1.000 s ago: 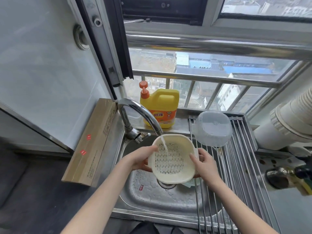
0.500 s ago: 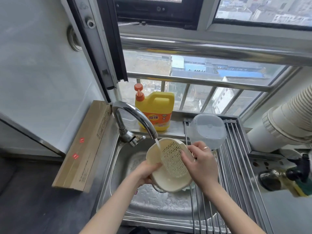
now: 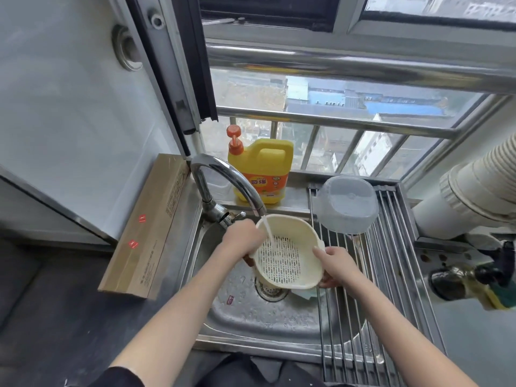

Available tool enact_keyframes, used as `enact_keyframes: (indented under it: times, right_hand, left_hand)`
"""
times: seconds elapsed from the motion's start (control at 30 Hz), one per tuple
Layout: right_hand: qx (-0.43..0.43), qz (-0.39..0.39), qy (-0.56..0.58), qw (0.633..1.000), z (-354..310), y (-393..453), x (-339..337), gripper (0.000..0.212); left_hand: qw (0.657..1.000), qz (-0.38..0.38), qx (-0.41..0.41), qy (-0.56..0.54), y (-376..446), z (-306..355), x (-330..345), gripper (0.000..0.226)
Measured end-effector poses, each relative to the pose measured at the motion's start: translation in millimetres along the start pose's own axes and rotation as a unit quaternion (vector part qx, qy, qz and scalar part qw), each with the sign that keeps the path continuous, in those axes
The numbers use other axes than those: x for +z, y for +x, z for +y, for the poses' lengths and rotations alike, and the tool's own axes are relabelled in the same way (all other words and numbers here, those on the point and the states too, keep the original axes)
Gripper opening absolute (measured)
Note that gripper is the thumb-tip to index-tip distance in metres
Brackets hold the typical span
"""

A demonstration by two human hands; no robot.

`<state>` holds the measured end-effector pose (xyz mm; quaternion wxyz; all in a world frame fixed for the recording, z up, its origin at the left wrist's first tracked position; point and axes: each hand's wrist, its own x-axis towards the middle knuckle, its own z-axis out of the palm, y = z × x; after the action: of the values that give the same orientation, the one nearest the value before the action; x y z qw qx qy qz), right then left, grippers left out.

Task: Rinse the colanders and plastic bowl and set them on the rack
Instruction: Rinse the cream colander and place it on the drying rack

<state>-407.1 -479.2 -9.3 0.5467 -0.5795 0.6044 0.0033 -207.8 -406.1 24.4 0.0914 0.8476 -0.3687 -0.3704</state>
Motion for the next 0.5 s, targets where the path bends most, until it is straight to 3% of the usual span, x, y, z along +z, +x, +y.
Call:
enact_keyframes:
  times: [0.07, 0.17, 0.27, 0.33, 0.4, 0.5]
  right_hand:
    - [0.025, -0.042, 0.003, 0.999, 9.3, -1.8, 8.1, 0.032]
    - [0.035, -0.095, 0.048, 0.994, 24.4, -4.1, 17.0, 0.03]
    - [0.068, -0.142, 0.077, 0.984, 34.1, -5.5, 23.8, 0.03]
    - [0.125, -0.194, 0.166, 0.959, 36.9, -5.4, 29.0, 0.026]
    - [0.19, -0.234, 0.296, 0.906, 37.3, -8.1, 33.0, 0.027]
    - [0.24, -0.264, 0.355, 0.864, 41.0, -9.0, 41.7, 0.041]
  left_hand:
    - [0.996, 0.049, 0.03, 0.064, -5.9, -0.7, -0.7, 0.027]
    - [0.991, 0.051, 0.066, 0.101, -14.9, -16.5, 7.9, 0.024]
    - [0.99, 0.031, 0.089, 0.109, -24.2, -44.3, 27.1, 0.048]
    - [0.989, 0.035, 0.107, 0.093, -31.0, -65.1, 42.6, 0.067]
    - [0.986, 0.062, 0.14, 0.072, -39.6, -84.9, 53.4, 0.076]
    - [0.977, 0.085, 0.194, 0.031, -55.2, -112.5, 58.8, 0.066]
